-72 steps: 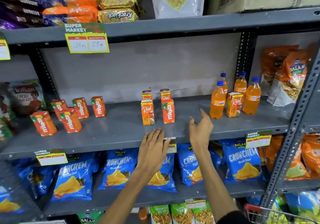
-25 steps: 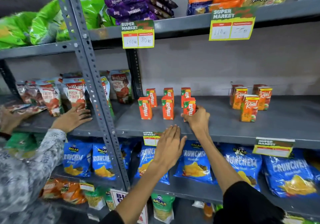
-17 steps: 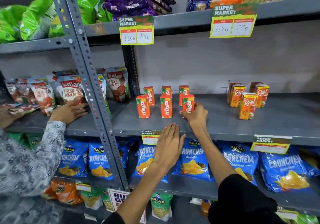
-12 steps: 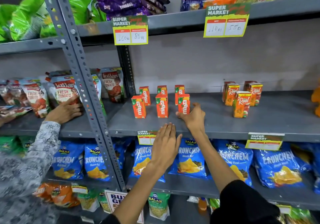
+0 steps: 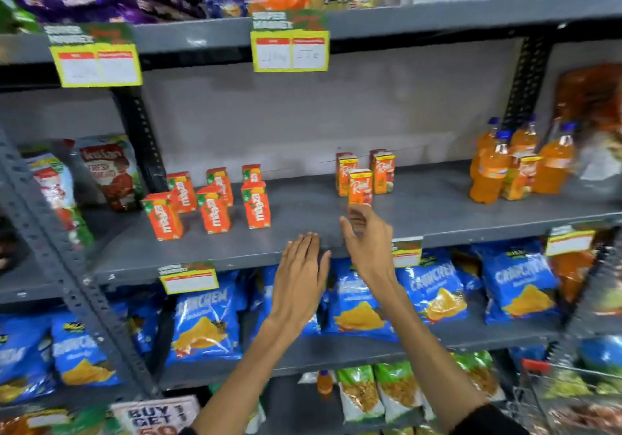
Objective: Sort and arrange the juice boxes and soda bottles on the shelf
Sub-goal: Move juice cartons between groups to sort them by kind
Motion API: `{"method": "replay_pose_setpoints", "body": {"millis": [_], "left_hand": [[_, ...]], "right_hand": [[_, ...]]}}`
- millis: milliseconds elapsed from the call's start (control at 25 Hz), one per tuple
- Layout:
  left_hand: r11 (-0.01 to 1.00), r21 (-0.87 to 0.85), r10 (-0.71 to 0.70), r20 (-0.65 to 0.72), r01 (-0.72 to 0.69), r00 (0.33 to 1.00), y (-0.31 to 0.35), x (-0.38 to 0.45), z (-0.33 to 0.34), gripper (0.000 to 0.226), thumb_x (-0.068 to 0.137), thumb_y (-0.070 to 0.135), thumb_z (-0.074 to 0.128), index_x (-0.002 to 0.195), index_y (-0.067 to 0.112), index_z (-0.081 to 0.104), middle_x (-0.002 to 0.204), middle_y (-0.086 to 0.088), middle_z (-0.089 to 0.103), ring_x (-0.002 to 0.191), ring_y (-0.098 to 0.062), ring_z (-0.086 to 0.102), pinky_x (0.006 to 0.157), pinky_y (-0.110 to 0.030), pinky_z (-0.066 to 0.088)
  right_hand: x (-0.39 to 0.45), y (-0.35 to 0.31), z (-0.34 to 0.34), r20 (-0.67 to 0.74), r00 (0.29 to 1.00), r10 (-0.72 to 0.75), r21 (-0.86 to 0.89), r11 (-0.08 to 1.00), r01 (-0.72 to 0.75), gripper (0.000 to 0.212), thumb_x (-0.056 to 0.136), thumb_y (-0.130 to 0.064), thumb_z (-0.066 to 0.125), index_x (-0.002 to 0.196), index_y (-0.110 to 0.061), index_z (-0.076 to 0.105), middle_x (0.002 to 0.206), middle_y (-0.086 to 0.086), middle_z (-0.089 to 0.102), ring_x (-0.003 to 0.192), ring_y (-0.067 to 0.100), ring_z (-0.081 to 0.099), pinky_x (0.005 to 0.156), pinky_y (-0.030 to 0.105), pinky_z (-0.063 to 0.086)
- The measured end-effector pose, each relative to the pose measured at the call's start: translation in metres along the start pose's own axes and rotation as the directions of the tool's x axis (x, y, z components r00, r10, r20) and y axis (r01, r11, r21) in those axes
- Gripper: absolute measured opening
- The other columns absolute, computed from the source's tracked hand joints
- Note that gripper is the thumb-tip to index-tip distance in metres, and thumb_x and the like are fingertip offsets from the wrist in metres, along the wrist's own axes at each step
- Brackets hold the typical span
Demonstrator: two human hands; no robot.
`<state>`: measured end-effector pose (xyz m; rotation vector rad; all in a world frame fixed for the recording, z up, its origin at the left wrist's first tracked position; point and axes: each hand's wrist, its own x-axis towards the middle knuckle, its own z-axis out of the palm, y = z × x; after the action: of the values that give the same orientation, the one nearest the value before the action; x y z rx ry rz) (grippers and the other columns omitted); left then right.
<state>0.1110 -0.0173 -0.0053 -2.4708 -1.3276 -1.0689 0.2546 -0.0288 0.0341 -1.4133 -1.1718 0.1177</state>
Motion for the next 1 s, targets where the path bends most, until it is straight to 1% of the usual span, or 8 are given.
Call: {"method": "replay_pose_setpoints", "body": {"millis": [200,400,440,520,640,760,880,1000], "left_hand": [[0.997,-0.078,0.022,0.046,-0.019,0.999,0.104,0.022,0.04,0.045,0.103,0.027,0.053,0.138,-0.002,0.055,0.144,-0.018,0.057,0.136,-0.033,0.052,0.12,-0.047,0.034],[0.999,-0.032,0.025,0.059,-0.023,0.998,0.165,0.04,0.067,0.047,0.104,0.032,0.05,0.14,0.001,0.054,0.147,-0.015,0.055,0.138,-0.03,0.05,0.12,-0.046,0.033],[0.999,-0.016,0.036,0.051,-0.035,0.998,0.186,0.044,0.074,0.048,0.104,0.033,0.049,0.14,0.001,0.054,0.147,-0.015,0.055,0.138,-0.03,0.05,0.121,-0.046,0.032],[1.0,0.003,0.027,0.071,-0.028,0.997,0.199,0.049,0.081,0.05,0.106,0.036,0.044,0.142,0.002,0.052,0.148,-0.014,0.054,0.139,-0.029,0.049,0.122,-0.045,0.031],[0.998,0.048,0.029,0.097,-0.034,0.995,0.21,0.053,0.09,0.053,0.107,0.04,0.038,0.143,0.003,0.051,0.149,-0.014,0.054,0.139,-0.028,0.049,0.122,-0.045,0.031],[0.997,0.074,0.012,0.126,-0.021,0.992,0.216,0.055,0.096,0.054,0.108,0.04,0.035,0.144,0.003,0.05,0.15,-0.014,0.053,0.14,-0.028,0.047,0.123,-0.045,0.029],[0.994,0.111,-0.002,0.15,-0.015,0.989,0.213,0.056,0.1,0.054,0.108,0.04,0.032,0.145,0.004,0.049,0.151,-0.013,0.052,0.142,-0.027,0.045,0.123,-0.044,0.028],[0.99,0.14,0.009,0.164,-0.033,0.986,0.211,0.055,0.1,0.052,0.108,0.039,0.034,0.143,0.005,0.051,0.149,-0.013,0.054,0.141,-0.027,0.047,0.121,-0.044,0.033]], "right_hand": [[0.055,0.059,-0.107,-0.149,0.988,0.031,-0.08,0.996,-0.044,0.025,0.095,-0.012,0.062,0.117,-0.002,0.067,0.109,0.011,0.073,0.101,0.025,0.07,0.095,0.041,0.054],[0.101,0.114,-0.185,-0.34,0.937,0.08,-0.112,0.986,-0.125,0.032,0.093,-0.004,0.057,0.125,-0.002,0.06,0.12,0.017,0.066,0.11,0.033,0.063,0.097,0.047,0.05],[0.112,0.127,-0.207,-0.376,0.922,0.088,-0.135,0.98,-0.149,0.035,0.092,-0.002,0.058,0.127,-0.001,0.058,0.123,0.018,0.063,0.114,0.035,0.061,0.099,0.047,0.048],[0.129,0.142,-0.223,-0.425,0.899,0.105,-0.219,0.952,-0.214,0.044,0.09,0.001,0.059,0.133,0.001,0.051,0.132,0.02,0.055,0.123,0.038,0.053,0.103,0.046,0.044],[0.149,0.156,-0.237,-0.414,0.878,0.239,-0.261,0.893,-0.366,0.062,0.09,-0.003,0.066,0.144,0.002,0.036,0.143,0.023,0.044,0.132,0.042,0.044,0.107,0.049,0.04],[0.166,0.169,-0.242,-0.344,0.875,0.34,-0.238,0.87,-0.432,0.074,0.09,-0.009,0.07,0.15,0.002,0.027,0.148,0.026,0.04,0.137,0.044,0.04,0.11,0.052,0.037],[0.178,0.176,-0.24,-0.335,0.86,0.384,-0.181,0.87,-0.459,0.072,0.091,-0.015,0.071,0.148,0.001,0.03,0.148,0.025,0.043,0.137,0.044,0.043,0.11,0.054,0.039],[0.18,0.178,-0.239,-0.379,0.835,0.398,-0.124,0.872,-0.473,0.065,0.091,-0.022,0.072,0.143,-0.002,0.038,0.145,0.022,0.049,0.134,0.041,0.049,0.109,0.054,0.042]]}}
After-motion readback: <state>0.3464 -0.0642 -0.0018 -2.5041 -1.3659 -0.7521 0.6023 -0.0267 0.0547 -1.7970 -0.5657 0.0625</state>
